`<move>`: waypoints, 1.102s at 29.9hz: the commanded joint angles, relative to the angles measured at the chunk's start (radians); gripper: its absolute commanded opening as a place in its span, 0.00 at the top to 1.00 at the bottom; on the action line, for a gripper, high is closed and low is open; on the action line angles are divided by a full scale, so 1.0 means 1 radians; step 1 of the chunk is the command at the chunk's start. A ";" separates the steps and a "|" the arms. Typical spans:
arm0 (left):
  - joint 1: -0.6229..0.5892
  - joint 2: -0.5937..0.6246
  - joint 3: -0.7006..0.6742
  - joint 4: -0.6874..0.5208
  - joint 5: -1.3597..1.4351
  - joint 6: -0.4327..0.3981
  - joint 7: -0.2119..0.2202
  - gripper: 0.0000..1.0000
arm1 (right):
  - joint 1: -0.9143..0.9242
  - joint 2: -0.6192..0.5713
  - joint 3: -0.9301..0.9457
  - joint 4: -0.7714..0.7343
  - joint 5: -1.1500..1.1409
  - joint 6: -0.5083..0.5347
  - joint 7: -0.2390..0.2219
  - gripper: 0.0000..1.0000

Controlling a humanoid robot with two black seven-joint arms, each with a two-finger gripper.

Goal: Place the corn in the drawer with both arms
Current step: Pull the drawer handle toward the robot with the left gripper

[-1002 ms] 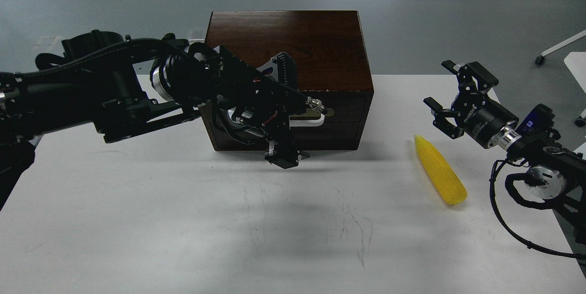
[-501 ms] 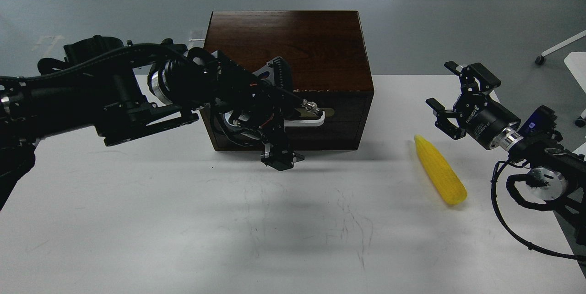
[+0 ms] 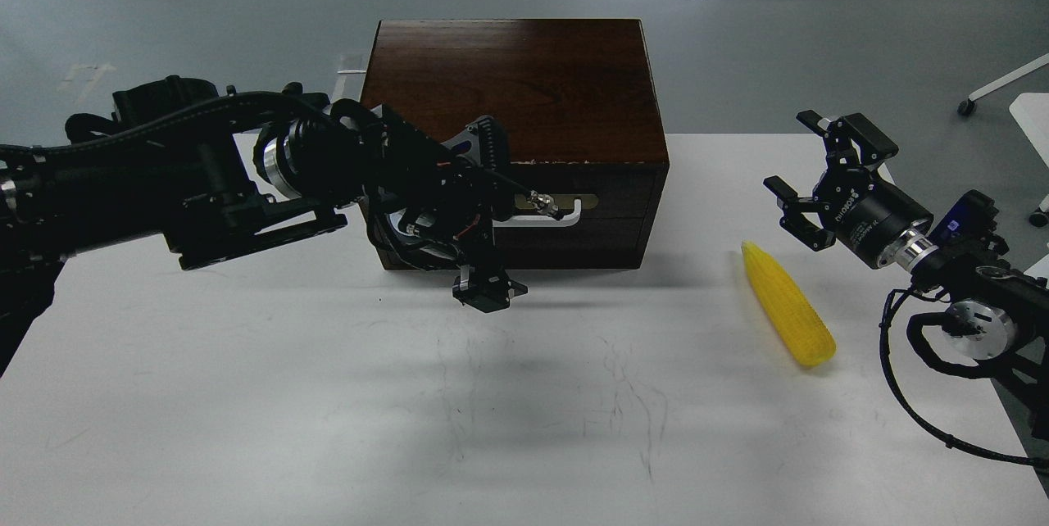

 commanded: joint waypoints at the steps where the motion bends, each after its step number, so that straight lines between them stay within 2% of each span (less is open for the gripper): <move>1: 0.000 -0.001 0.000 -0.012 0.000 0.000 0.000 0.02 | -0.001 -0.002 0.000 0.000 0.000 0.000 0.000 0.00; 11: -0.007 0.017 0.043 -0.093 0.000 0.000 0.000 0.02 | -0.001 -0.002 0.000 -0.001 0.000 0.000 0.000 0.00; 33: -0.017 0.072 0.041 -0.254 0.000 0.000 0.000 0.02 | -0.013 -0.002 0.000 -0.001 0.000 0.000 0.000 0.00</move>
